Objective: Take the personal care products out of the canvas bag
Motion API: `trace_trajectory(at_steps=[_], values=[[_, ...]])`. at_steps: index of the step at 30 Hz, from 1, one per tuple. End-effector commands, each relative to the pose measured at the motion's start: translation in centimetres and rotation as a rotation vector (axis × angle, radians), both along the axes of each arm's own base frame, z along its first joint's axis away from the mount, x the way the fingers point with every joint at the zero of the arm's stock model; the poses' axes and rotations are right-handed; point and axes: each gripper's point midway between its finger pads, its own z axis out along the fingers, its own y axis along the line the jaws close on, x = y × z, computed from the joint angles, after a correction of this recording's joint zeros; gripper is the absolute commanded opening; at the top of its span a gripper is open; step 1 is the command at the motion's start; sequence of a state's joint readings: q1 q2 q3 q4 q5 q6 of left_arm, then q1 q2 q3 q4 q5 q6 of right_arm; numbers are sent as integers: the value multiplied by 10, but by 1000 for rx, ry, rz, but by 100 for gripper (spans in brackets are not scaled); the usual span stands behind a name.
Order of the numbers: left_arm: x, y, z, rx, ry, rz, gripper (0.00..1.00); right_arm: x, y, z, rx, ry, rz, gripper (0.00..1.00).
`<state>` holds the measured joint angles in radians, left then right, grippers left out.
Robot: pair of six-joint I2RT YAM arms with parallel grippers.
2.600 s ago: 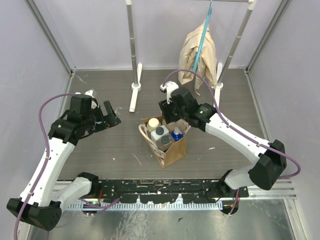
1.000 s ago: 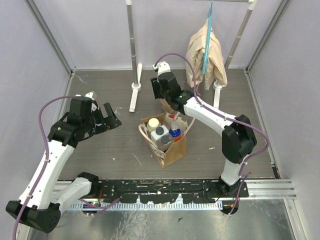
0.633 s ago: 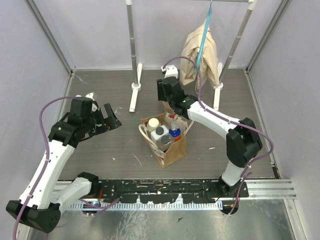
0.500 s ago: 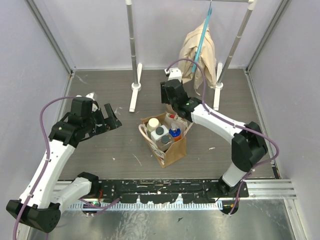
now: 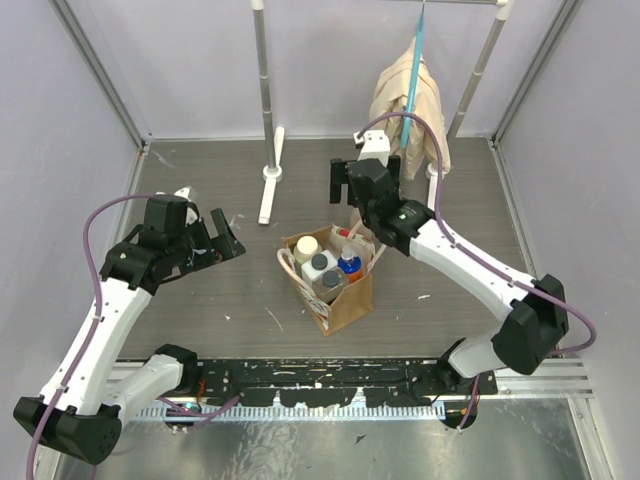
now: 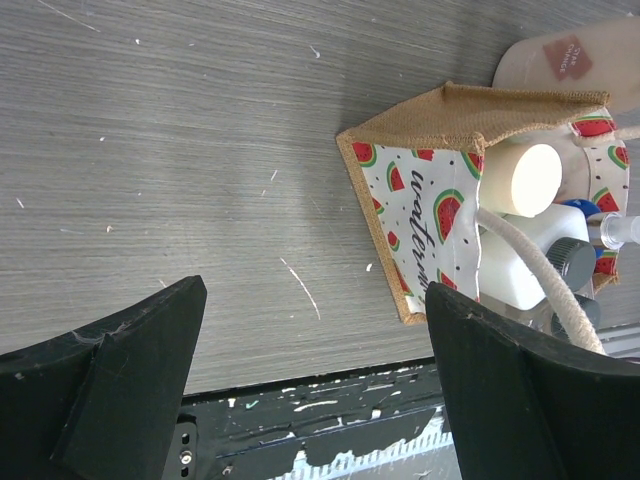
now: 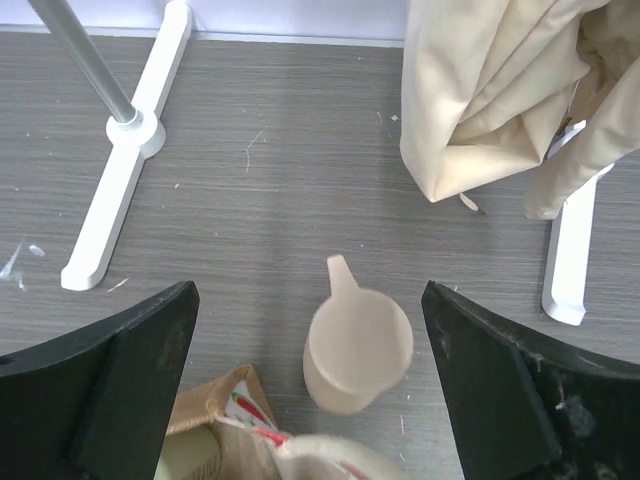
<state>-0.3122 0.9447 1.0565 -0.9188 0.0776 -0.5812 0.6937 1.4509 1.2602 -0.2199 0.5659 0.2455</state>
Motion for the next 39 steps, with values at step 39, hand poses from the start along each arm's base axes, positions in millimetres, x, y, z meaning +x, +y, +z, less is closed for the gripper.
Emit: trace_trajectory(at_steps=[39], values=[[-2,-46,-6,20,12,-120,99,-146,20,-87,60,268,204,63]])
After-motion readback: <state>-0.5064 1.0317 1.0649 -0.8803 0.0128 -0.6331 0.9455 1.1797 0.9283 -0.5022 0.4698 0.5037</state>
